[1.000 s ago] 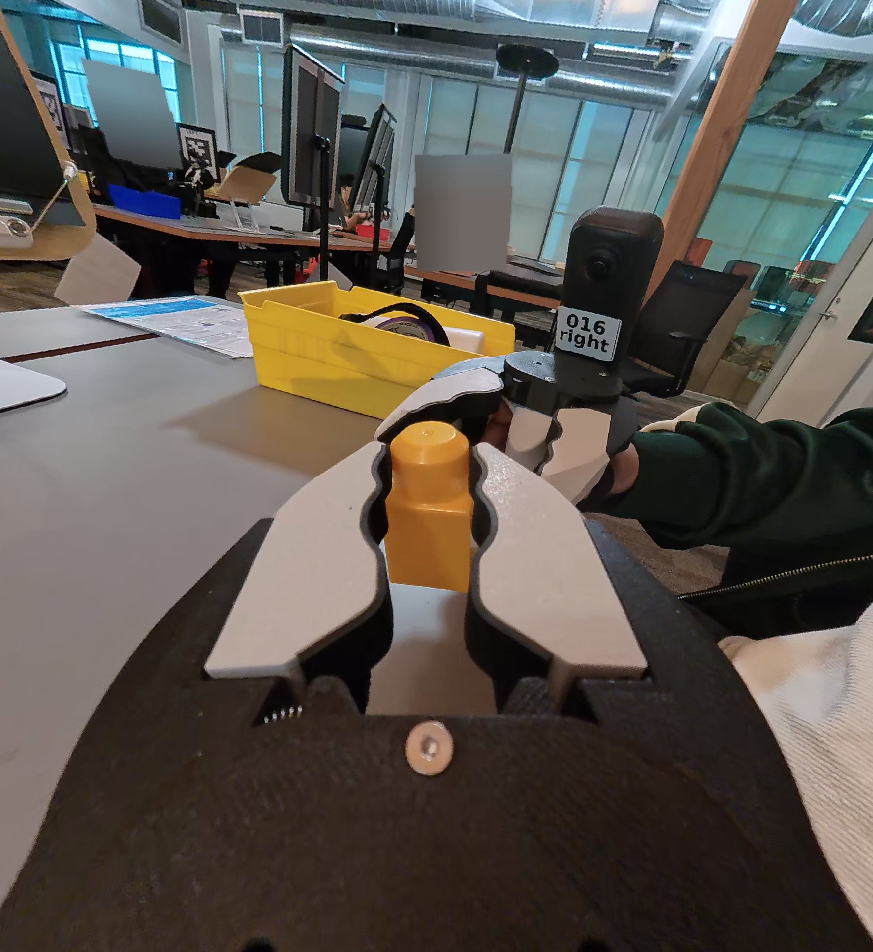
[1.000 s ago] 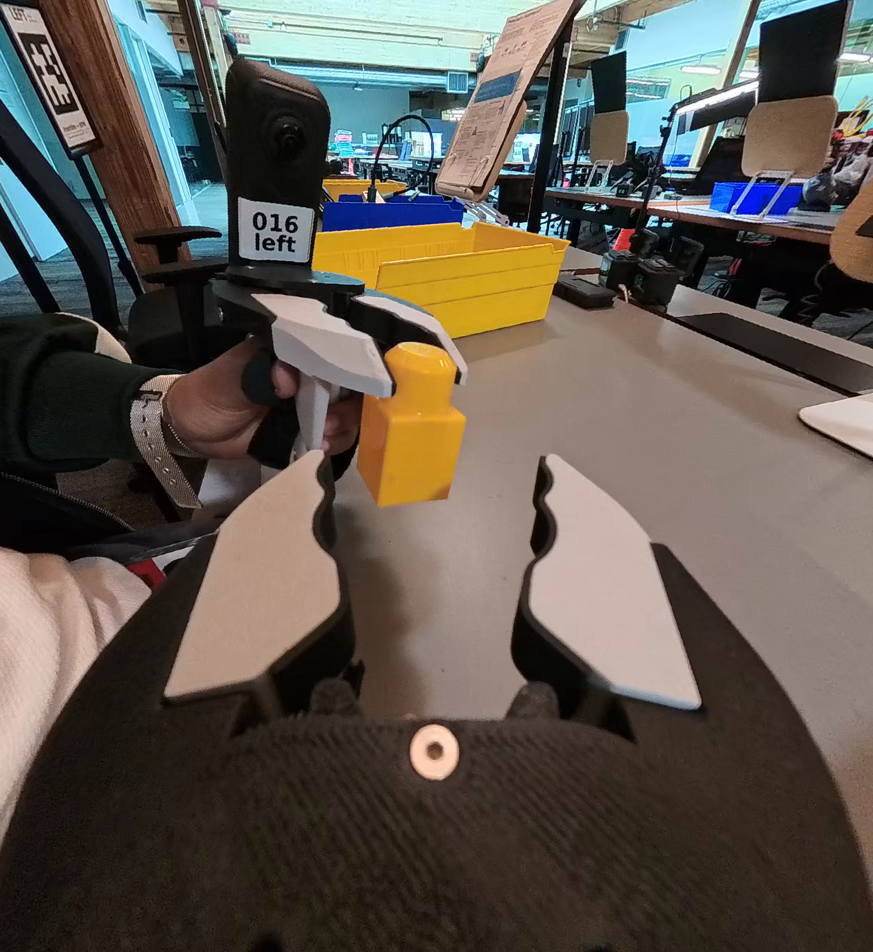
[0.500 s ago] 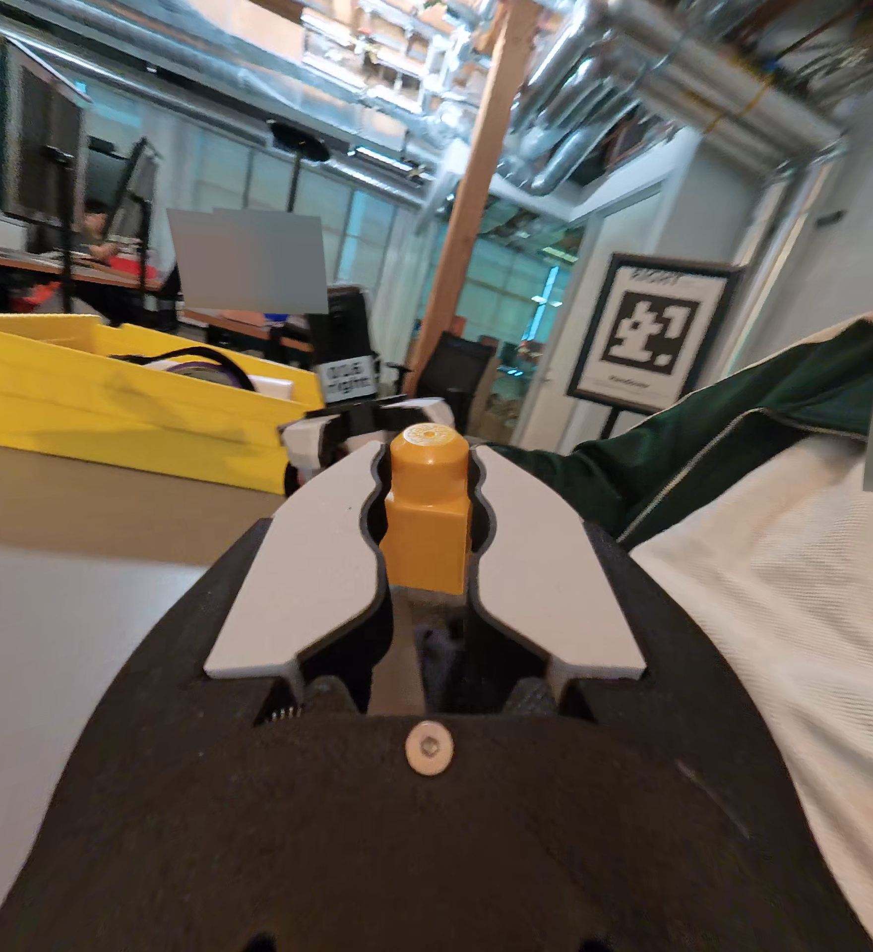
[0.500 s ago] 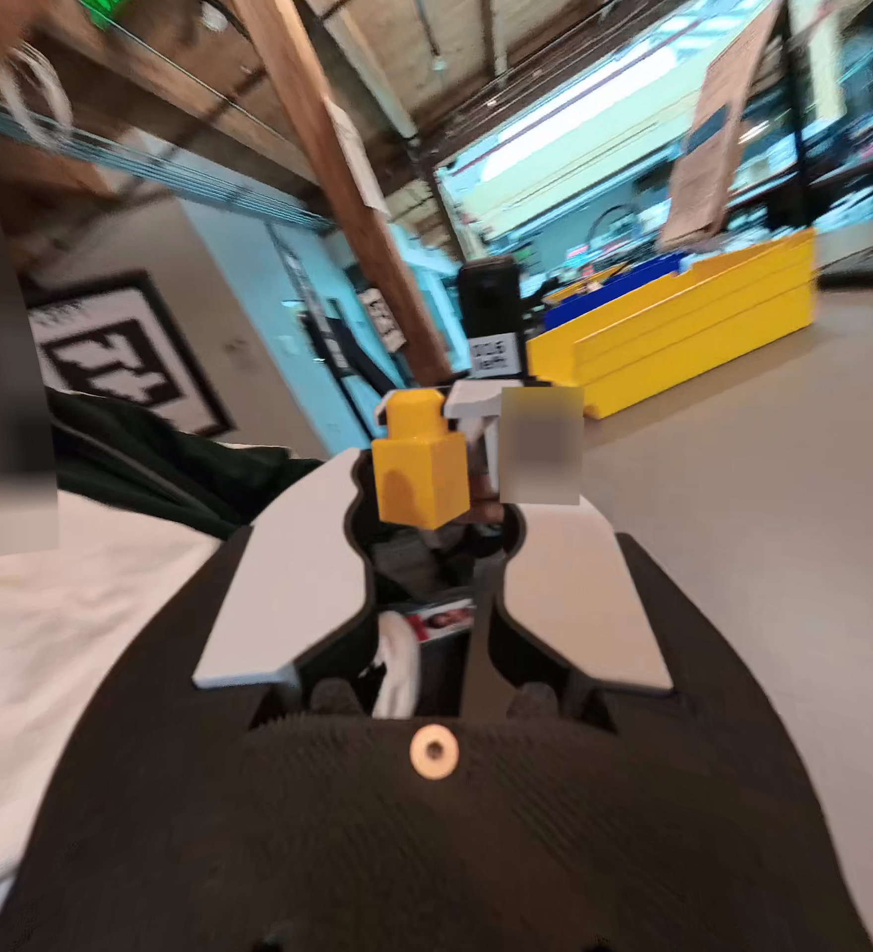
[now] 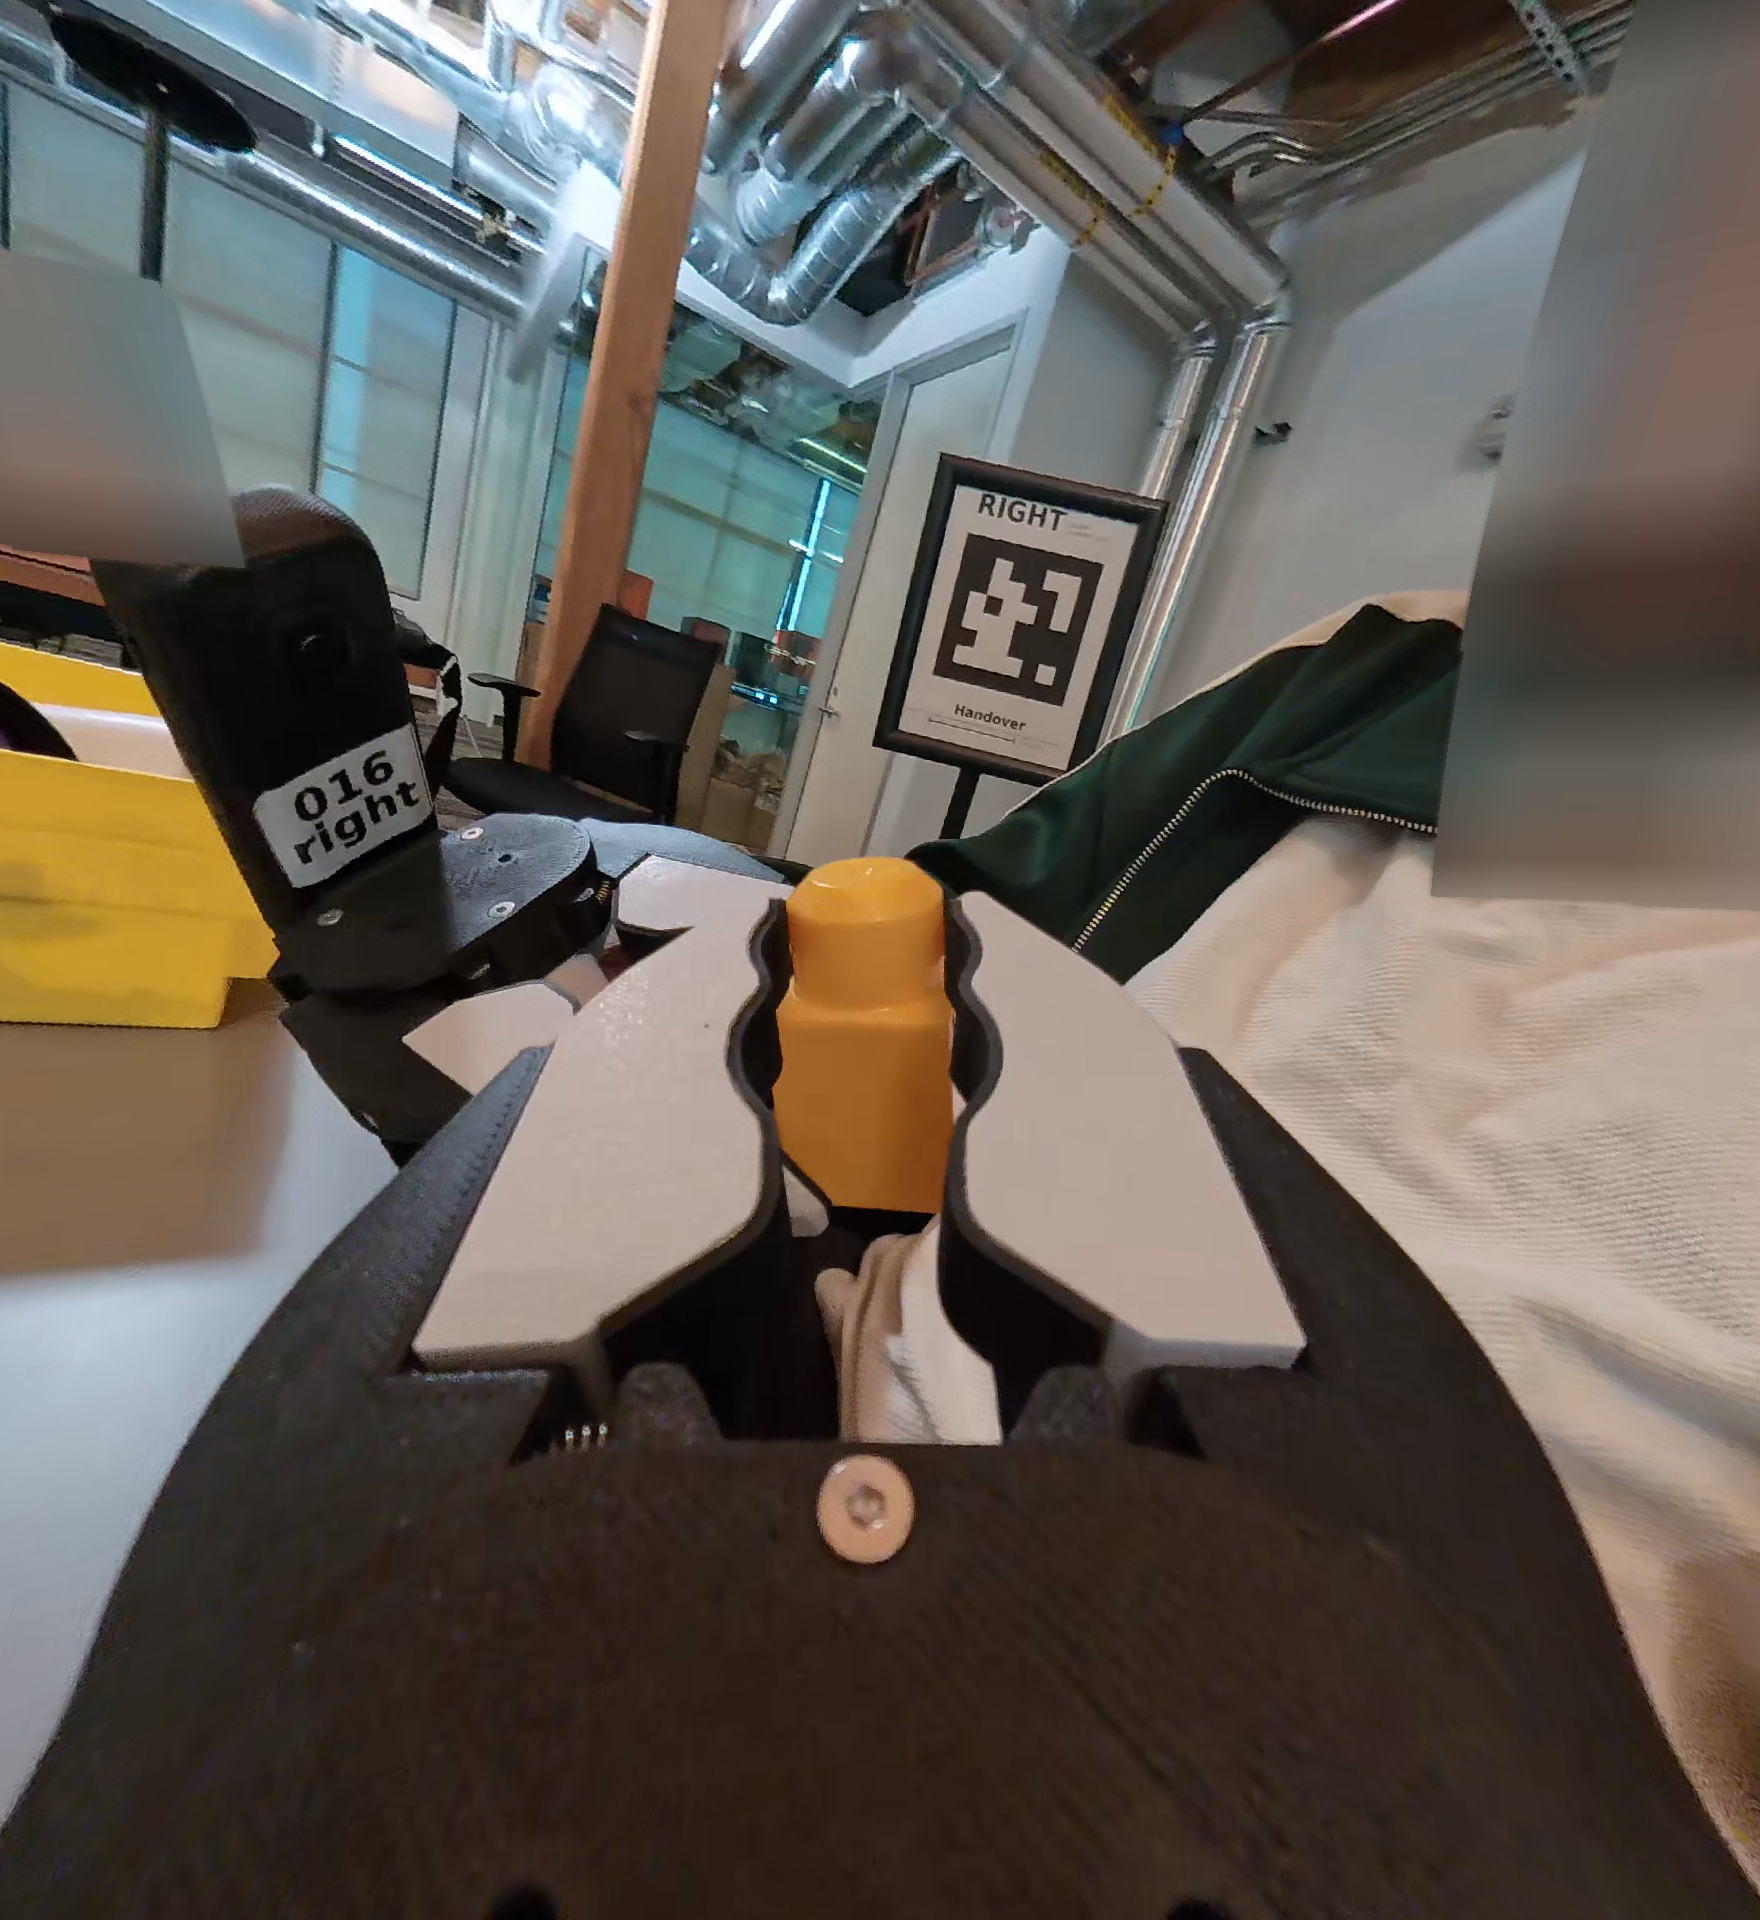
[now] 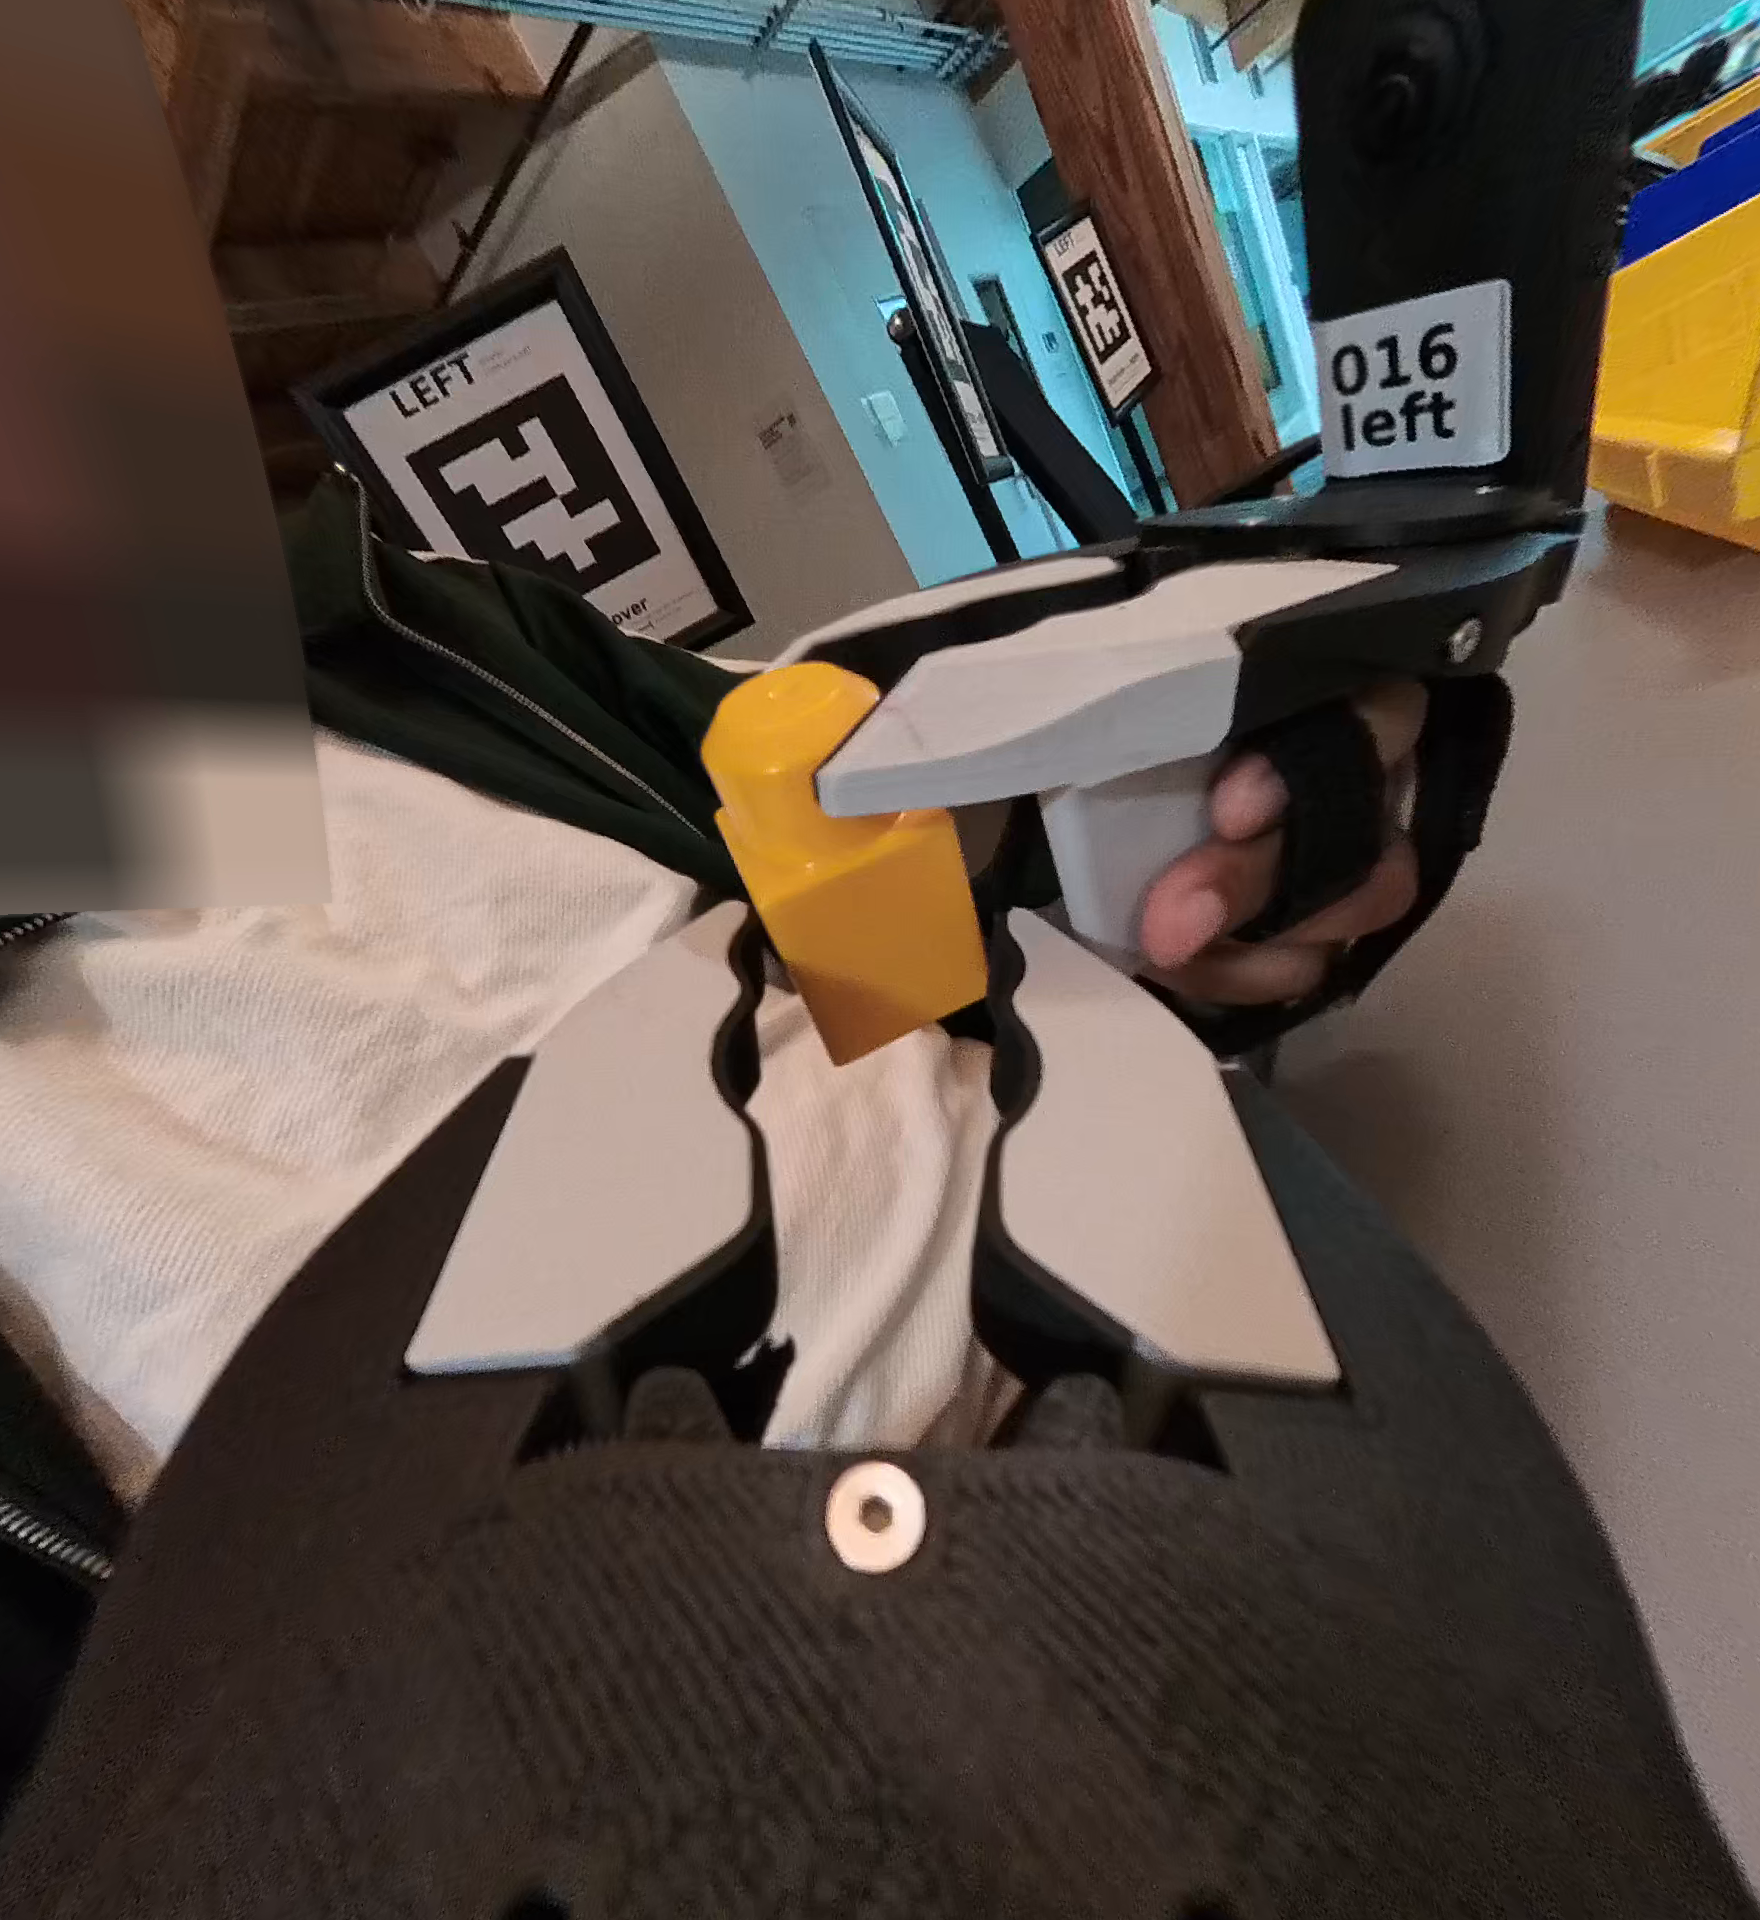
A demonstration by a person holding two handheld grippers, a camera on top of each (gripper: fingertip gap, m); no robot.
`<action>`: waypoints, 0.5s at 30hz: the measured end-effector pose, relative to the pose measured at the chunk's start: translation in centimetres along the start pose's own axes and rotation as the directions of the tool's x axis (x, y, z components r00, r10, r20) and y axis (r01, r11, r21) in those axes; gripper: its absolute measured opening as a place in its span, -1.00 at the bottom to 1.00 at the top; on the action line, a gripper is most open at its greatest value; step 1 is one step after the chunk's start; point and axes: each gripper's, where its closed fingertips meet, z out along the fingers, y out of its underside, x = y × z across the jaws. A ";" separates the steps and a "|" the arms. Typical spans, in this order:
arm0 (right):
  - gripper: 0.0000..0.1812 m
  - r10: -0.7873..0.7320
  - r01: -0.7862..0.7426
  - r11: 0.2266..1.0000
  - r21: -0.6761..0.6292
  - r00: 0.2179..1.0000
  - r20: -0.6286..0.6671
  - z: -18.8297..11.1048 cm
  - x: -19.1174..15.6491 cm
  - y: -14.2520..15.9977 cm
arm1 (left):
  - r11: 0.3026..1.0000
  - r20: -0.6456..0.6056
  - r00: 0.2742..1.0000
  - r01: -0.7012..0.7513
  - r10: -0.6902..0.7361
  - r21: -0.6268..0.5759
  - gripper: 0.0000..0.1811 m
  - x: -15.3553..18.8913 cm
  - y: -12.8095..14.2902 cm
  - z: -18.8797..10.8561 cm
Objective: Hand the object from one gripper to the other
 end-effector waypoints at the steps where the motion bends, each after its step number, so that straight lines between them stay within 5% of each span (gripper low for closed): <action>1: -0.54 -0.020 0.020 1.000 -0.004 1.000 -0.013 0.0 0.0 -0.1 | 1.000 0.003 1.000 -0.002 0.002 0.003 -0.70 0.0 0.0 0.0; 8: -0.58 -0.142 0.159 0.986 0.054 0.962 -0.233 -2.0 2.3 -2.2 | 0.998 0.211 0.977 -0.008 -0.005 0.063 -0.30 -3.2 -0.8 -1.7; 15: -0.58 -0.287 0.308 0.949 -0.073 0.742 -0.606 -6.4 6.4 -3.2 | 0.994 0.455 0.885 -0.065 0.096 -0.084 -0.26 -6.7 0.7 -3.8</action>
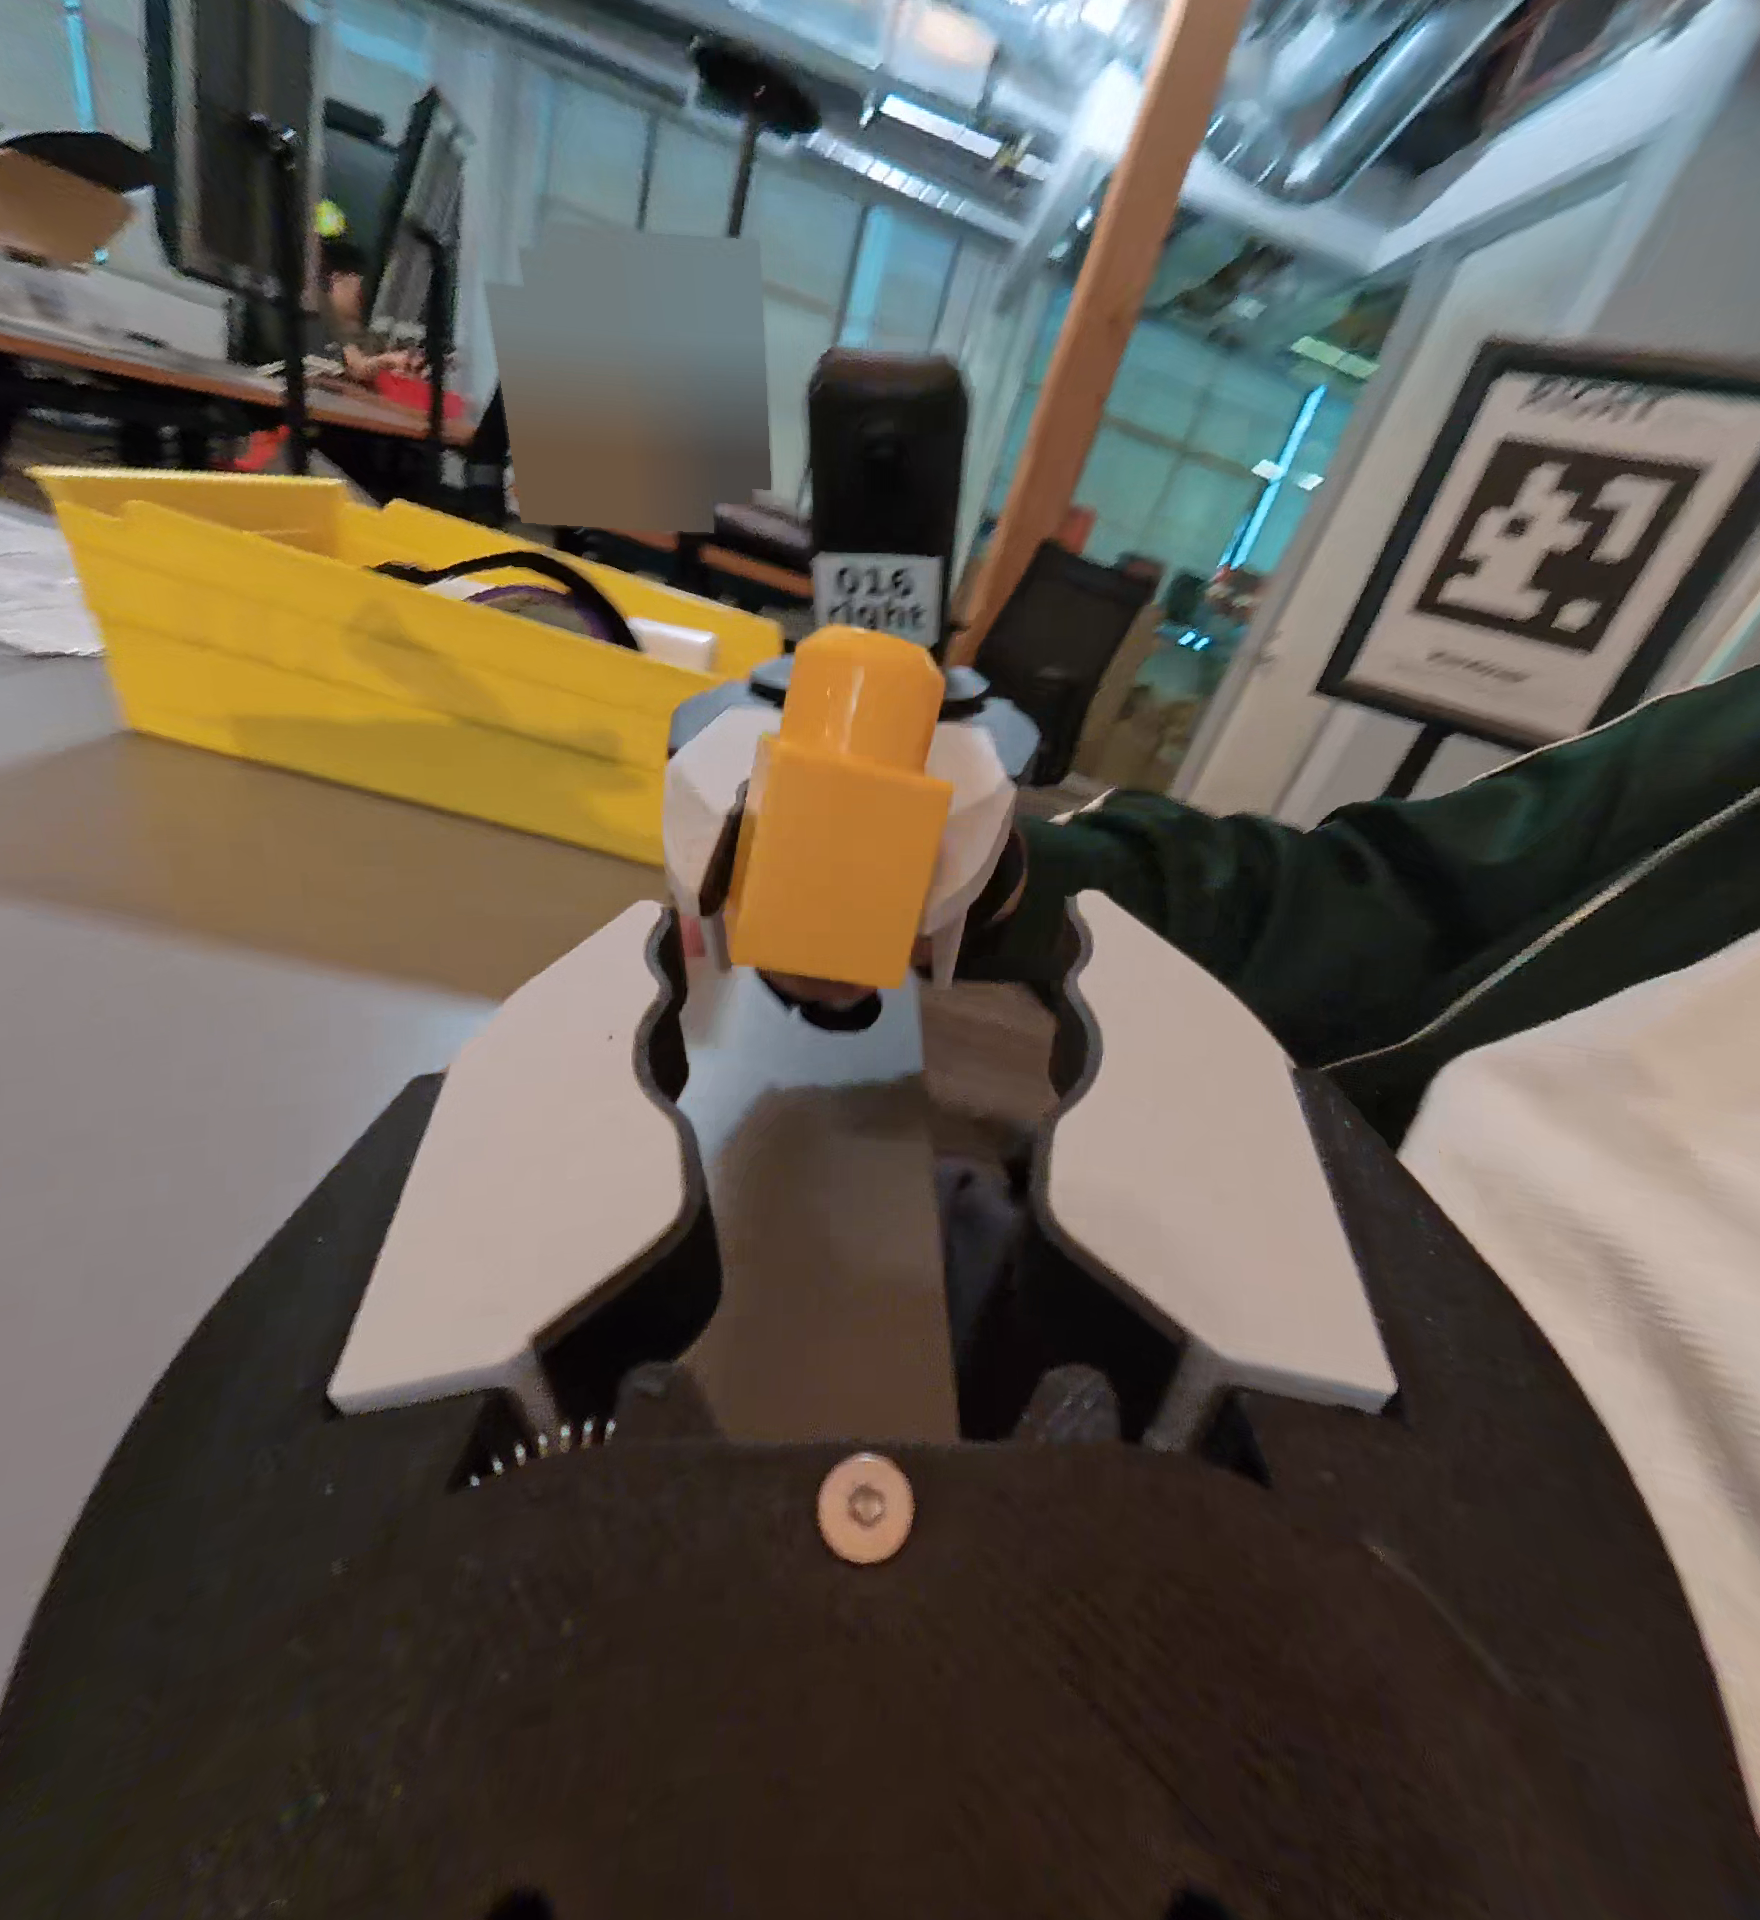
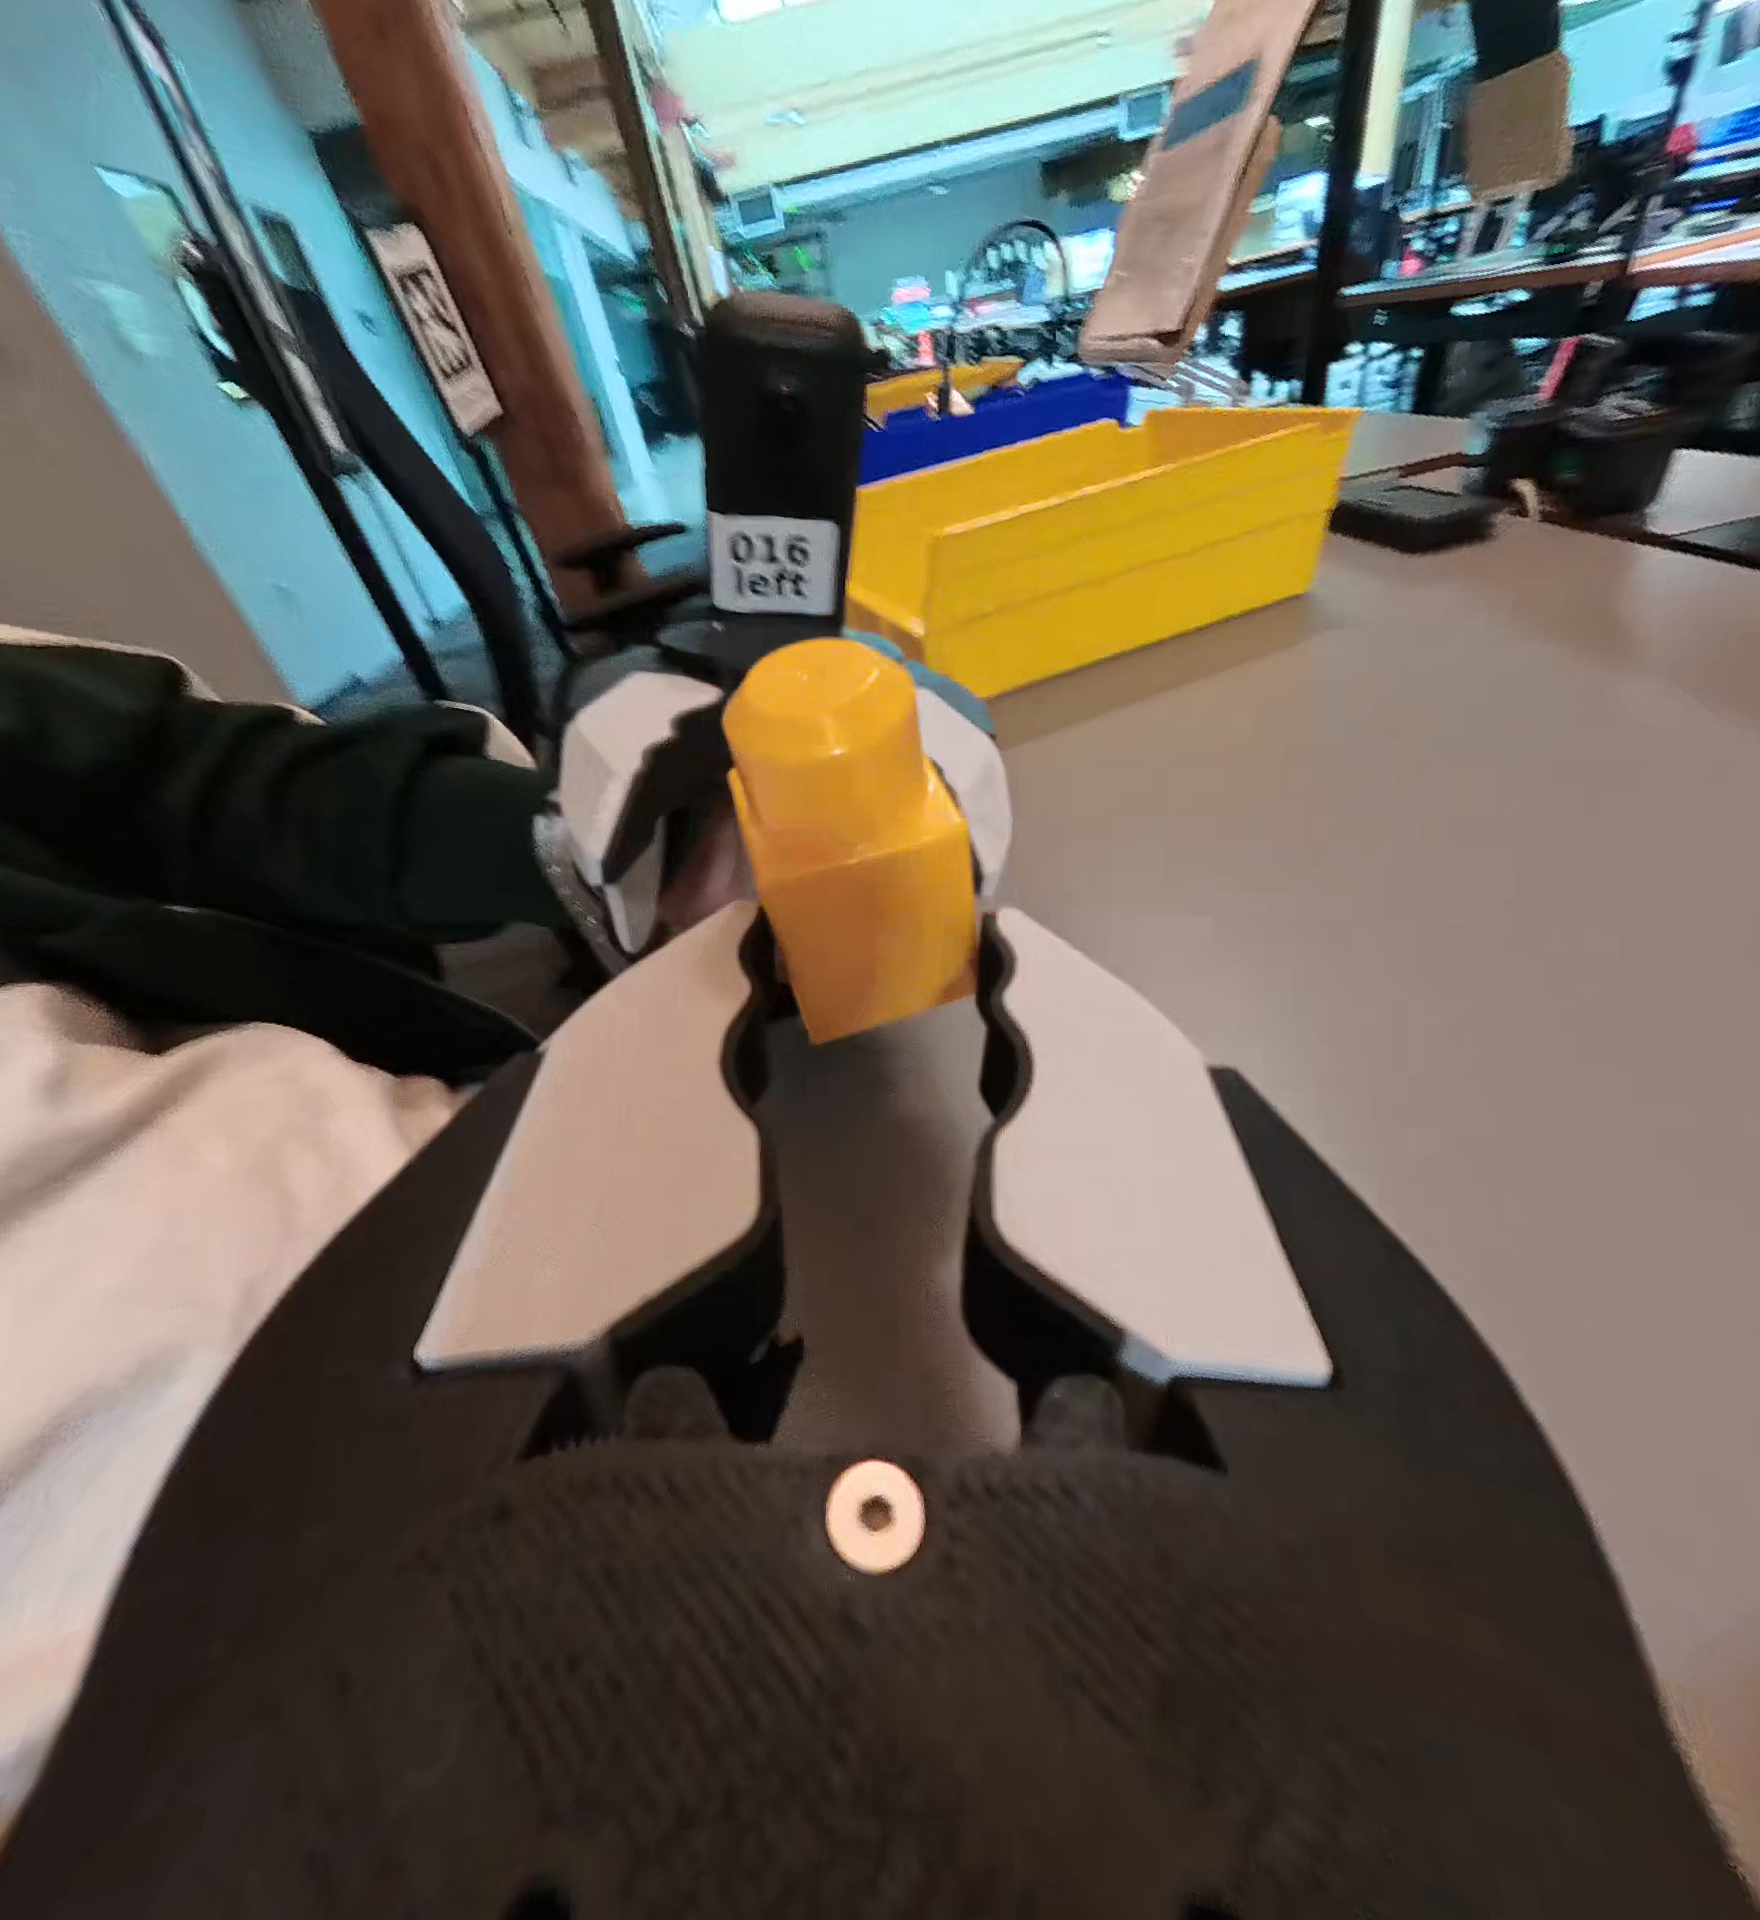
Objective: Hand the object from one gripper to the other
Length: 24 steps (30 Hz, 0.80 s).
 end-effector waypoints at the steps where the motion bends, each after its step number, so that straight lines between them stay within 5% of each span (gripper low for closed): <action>1: -0.58 -0.018 0.017 1.000 -0.021 1.000 -0.021 0.0 0.2 0.3 | 1.000 0.020 1.000 -0.018 0.018 -0.018 -0.27 -0.3 0.3 0.0; 14: -0.59 0.035 -0.039 0.990 -0.139 0.999 -0.033 1.8 -0.4 2.2 | 0.984 0.118 0.979 -0.155 0.166 -0.092 -0.62 -1.1 0.7 -0.3; 24: -0.36 -0.061 0.058 0.998 -0.034 0.994 -0.095 1.4 0.6 0.9 | 0.987 0.154 0.975 -0.153 0.160 -0.055 -0.62 -1.5 -0.4 -1.0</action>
